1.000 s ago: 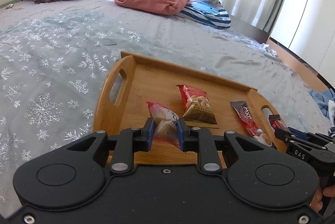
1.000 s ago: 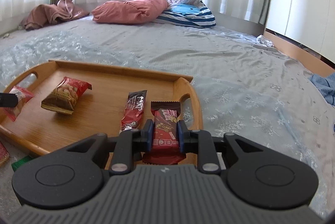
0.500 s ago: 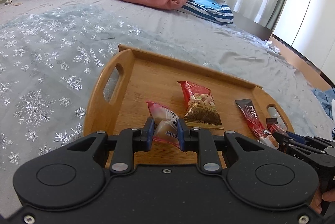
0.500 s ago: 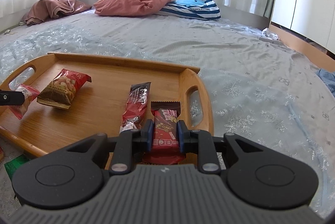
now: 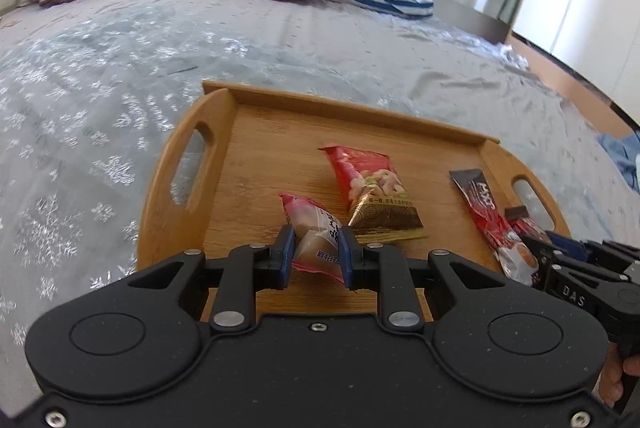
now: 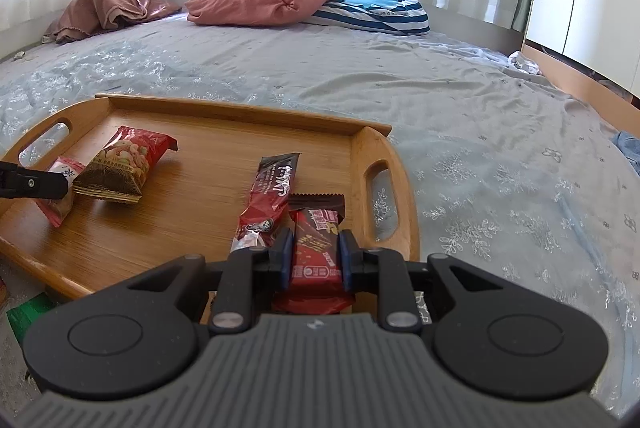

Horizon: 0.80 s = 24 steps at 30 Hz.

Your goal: Organize snacks

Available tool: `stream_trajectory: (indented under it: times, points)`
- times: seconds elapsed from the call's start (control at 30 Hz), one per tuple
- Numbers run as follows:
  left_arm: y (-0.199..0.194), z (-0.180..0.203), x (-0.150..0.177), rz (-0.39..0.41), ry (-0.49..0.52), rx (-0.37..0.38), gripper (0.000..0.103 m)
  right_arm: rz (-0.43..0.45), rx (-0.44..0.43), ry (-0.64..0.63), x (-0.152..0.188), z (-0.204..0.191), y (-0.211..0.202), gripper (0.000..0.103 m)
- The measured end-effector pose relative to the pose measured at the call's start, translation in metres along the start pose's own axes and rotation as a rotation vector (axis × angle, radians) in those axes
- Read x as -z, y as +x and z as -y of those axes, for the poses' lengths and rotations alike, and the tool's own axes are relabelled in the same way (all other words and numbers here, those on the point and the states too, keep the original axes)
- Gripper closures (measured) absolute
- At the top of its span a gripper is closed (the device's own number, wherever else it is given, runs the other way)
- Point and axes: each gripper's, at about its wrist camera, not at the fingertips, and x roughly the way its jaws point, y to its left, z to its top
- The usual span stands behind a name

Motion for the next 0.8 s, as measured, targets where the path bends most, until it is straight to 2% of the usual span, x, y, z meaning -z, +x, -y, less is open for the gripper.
stream_trajectory:
  times: [0.2,0.8]
  points:
    - [0.001,0.005,-0.002,-0.014,0.035,0.008,0.081,-0.008,-0.01,0.022,0.0,0.004,0.002,0.074]
    - [0.002,0.0,-0.002,-0.005,0.019,0.009,0.08,-0.035,-0.036,0.072,0.002,0.013,0.008,0.074]
